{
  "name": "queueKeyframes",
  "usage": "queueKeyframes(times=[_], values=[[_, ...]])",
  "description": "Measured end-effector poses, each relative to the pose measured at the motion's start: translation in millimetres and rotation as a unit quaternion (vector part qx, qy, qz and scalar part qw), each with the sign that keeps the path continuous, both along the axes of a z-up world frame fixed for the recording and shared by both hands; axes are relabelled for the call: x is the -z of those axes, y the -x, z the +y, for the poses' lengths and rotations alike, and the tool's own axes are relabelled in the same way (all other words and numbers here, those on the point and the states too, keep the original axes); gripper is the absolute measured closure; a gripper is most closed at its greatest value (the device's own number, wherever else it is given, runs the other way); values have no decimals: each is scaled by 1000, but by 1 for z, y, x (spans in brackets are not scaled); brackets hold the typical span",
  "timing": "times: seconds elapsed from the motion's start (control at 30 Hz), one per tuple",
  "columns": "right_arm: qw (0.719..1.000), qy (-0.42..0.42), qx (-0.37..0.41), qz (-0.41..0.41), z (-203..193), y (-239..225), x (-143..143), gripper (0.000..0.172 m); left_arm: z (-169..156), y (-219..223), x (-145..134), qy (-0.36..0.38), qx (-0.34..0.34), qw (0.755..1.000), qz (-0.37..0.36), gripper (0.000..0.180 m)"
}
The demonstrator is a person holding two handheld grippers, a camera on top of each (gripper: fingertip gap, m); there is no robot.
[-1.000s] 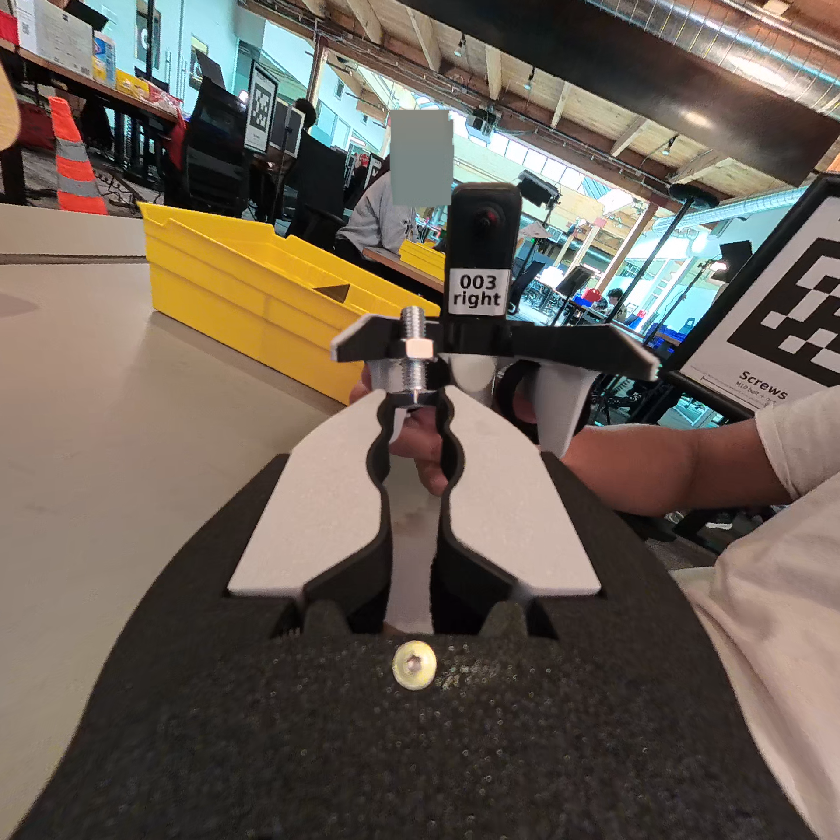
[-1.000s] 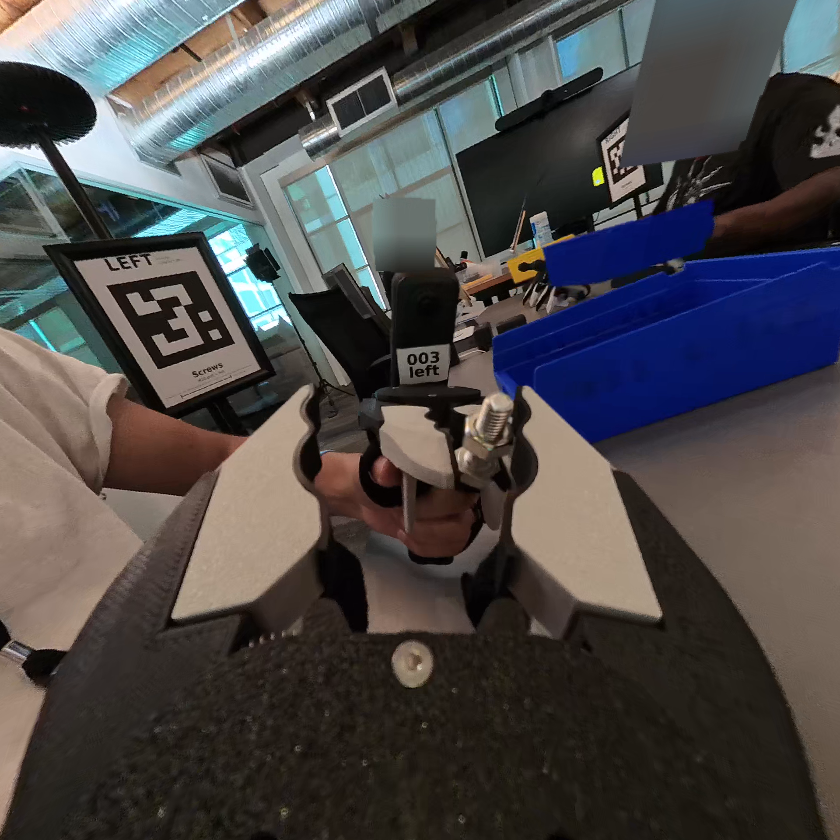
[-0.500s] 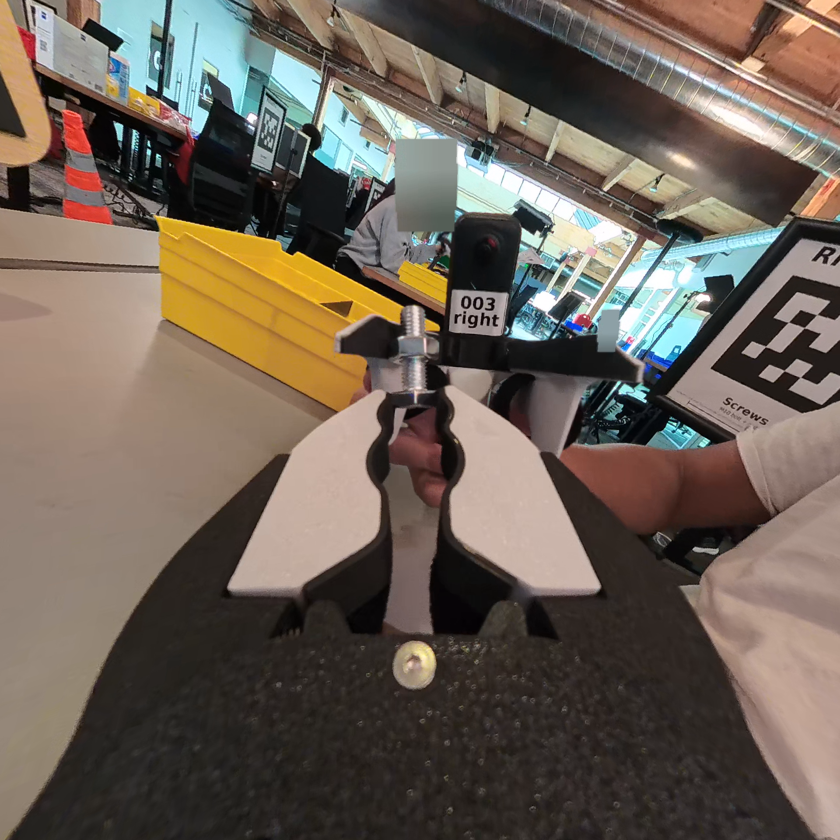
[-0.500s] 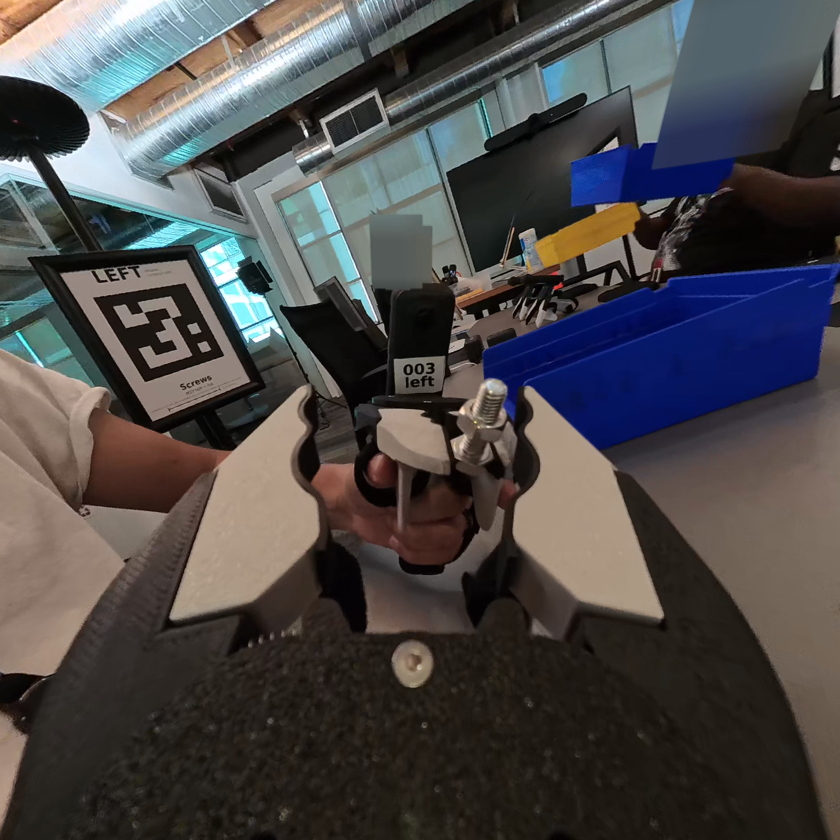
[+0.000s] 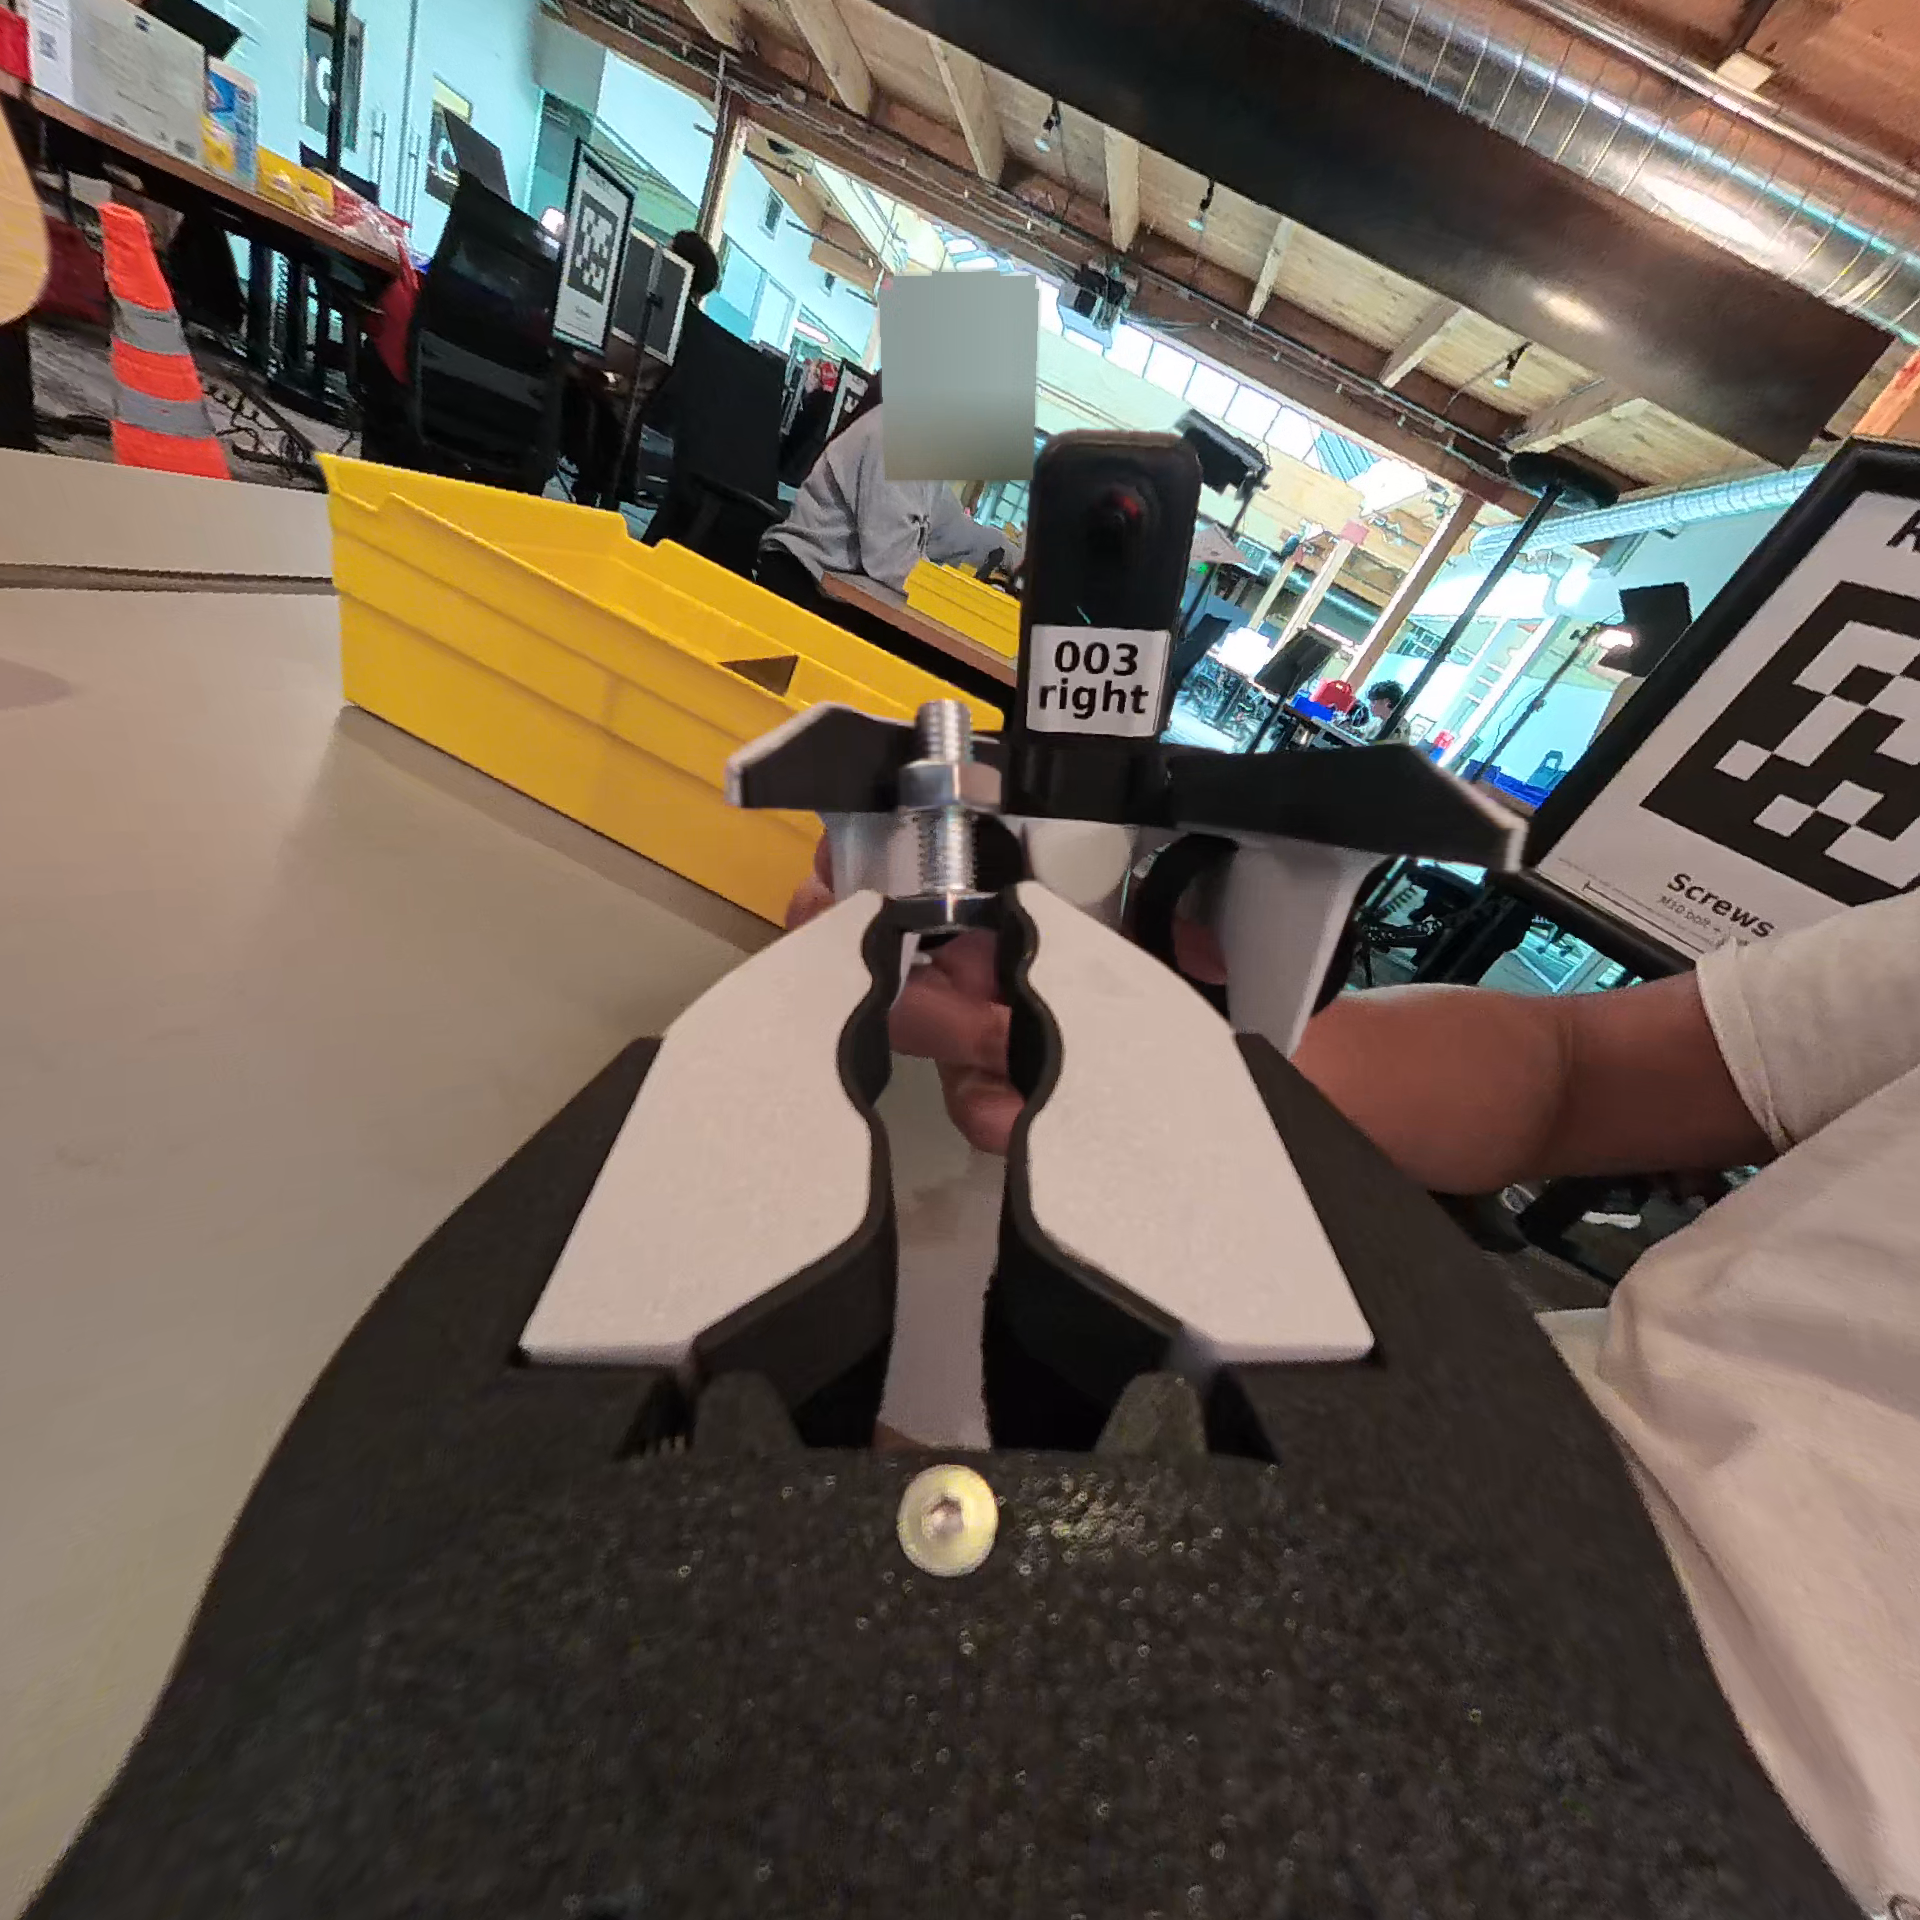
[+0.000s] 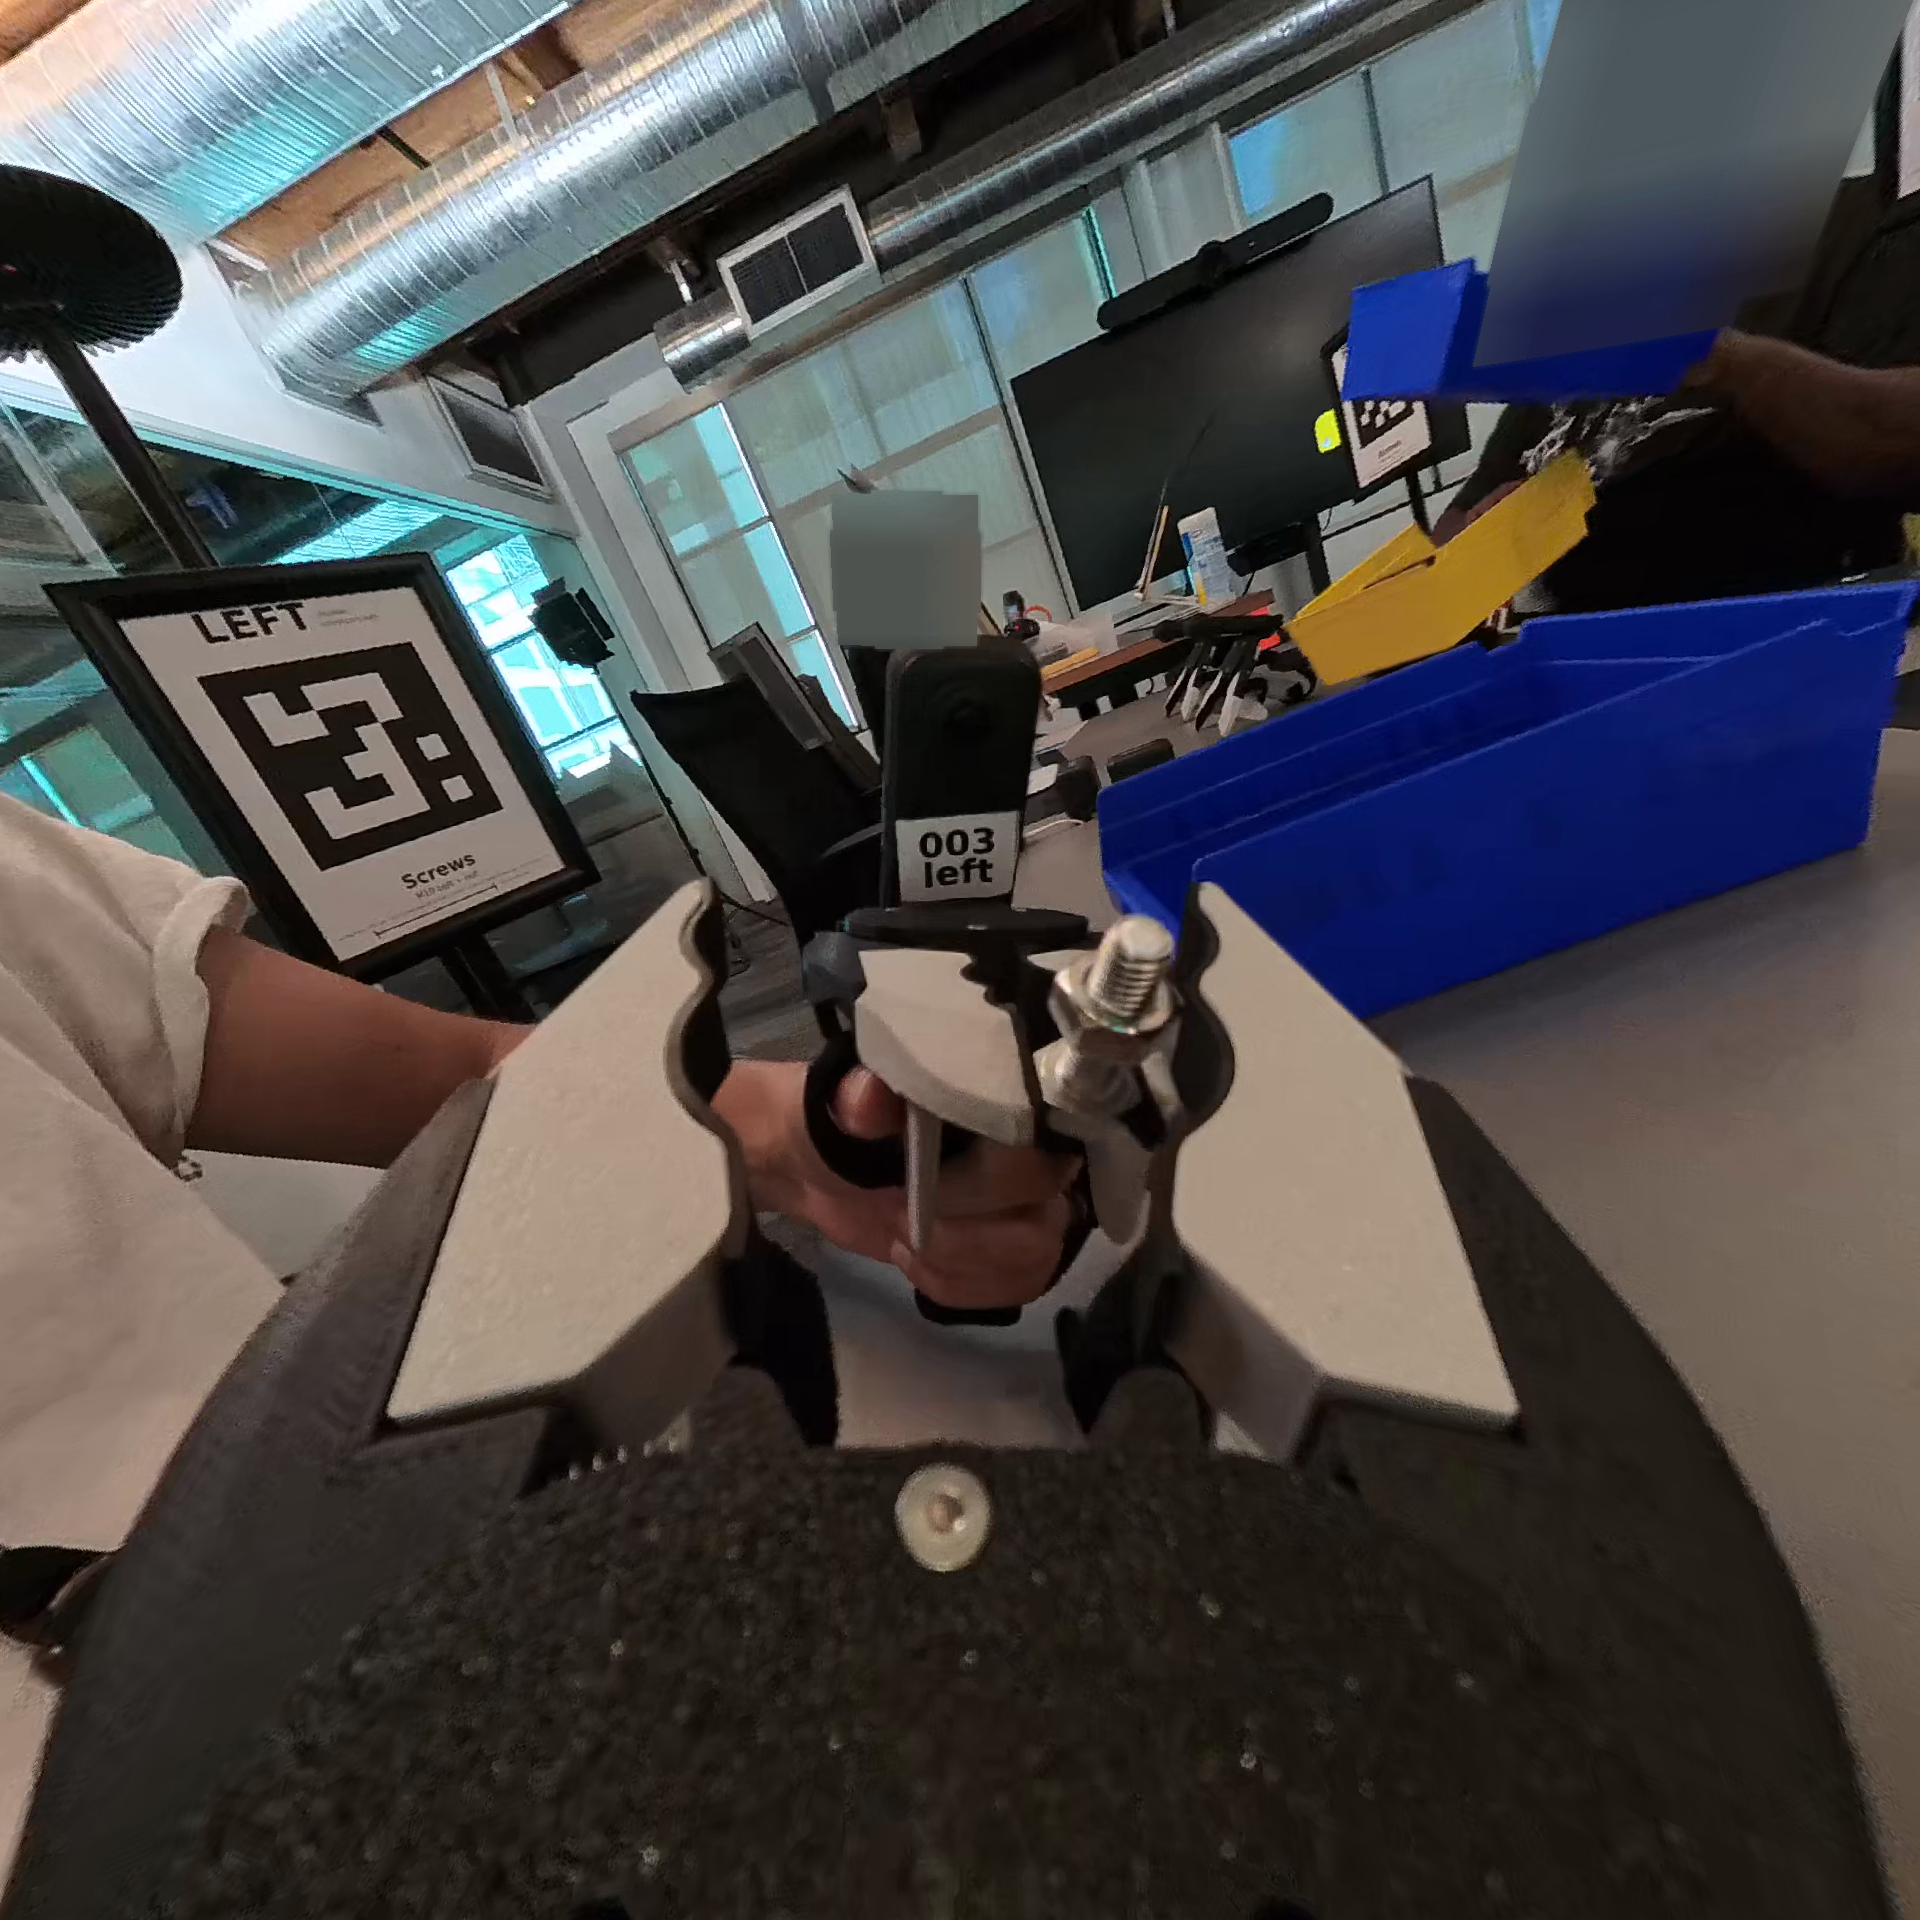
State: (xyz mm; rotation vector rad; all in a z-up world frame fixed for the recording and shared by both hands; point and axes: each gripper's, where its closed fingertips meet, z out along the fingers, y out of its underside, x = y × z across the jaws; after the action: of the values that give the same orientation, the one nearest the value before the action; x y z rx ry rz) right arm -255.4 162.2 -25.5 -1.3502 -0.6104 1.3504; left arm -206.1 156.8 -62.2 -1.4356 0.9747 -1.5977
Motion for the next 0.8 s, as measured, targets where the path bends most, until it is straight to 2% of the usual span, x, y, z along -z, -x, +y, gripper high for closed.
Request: queueKeyframes(times=[0.17,0.27,0.4,0.53,0.67,0.8], values=[[999,0,30,-9,2,-20,5,86,12,14,-4,4,-22,1000,-9,163],[1000,-4,24,-17,-5,-18,7,89,16,19,-2,7,-29,1000,-8,163],[1000,-3,14,-16,-3,-4,7,84,6,9,2,1,-8,1000,4,163],[1000,-4,11,-12,2,-5,4,87,0,2,2,-4,2,1000,8,163],[999,-5,37,-24,5,-23,8,87,13,12,-1,10,-18,1000,-6,163],[999,-2,22,-28,-4,-19,11,89,19,19,-4,22,-29,999,-18,163]])
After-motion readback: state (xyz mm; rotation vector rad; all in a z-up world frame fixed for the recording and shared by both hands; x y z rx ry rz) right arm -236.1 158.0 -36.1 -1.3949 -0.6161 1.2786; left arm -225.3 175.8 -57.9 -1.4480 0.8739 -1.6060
